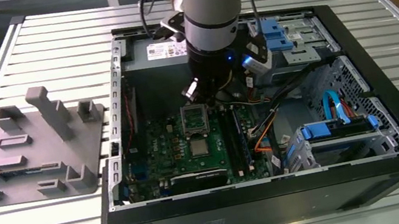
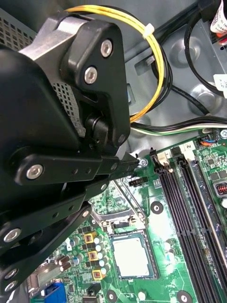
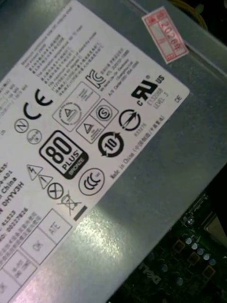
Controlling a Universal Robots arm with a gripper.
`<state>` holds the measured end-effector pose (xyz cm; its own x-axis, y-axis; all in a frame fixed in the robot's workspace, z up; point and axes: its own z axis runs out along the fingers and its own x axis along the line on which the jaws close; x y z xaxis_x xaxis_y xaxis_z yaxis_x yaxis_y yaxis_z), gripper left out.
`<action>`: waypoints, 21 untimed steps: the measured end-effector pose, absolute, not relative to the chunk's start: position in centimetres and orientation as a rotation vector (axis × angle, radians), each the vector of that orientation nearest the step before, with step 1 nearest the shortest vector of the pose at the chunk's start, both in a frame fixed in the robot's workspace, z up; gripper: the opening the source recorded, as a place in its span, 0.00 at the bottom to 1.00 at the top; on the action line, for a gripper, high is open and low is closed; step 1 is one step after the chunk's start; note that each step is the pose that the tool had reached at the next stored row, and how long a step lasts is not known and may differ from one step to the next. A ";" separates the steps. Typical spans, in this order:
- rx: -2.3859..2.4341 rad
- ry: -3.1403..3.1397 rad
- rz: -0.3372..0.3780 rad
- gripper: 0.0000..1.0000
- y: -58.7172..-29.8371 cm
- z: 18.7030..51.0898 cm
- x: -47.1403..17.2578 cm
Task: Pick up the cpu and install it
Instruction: 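Close the cpu cover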
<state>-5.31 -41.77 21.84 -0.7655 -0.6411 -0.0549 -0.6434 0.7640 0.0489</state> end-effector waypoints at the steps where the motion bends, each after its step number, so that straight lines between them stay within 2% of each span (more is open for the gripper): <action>1: -1.062 2.917 0.100 0.11 -41.8 21.9 -5.3; 21: -1.058 2.902 0.091 0.11 -41.8 22.8 -5.8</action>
<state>-5.83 -41.84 22.80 -0.7645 -0.6411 -0.0682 -0.6441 0.7640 0.0378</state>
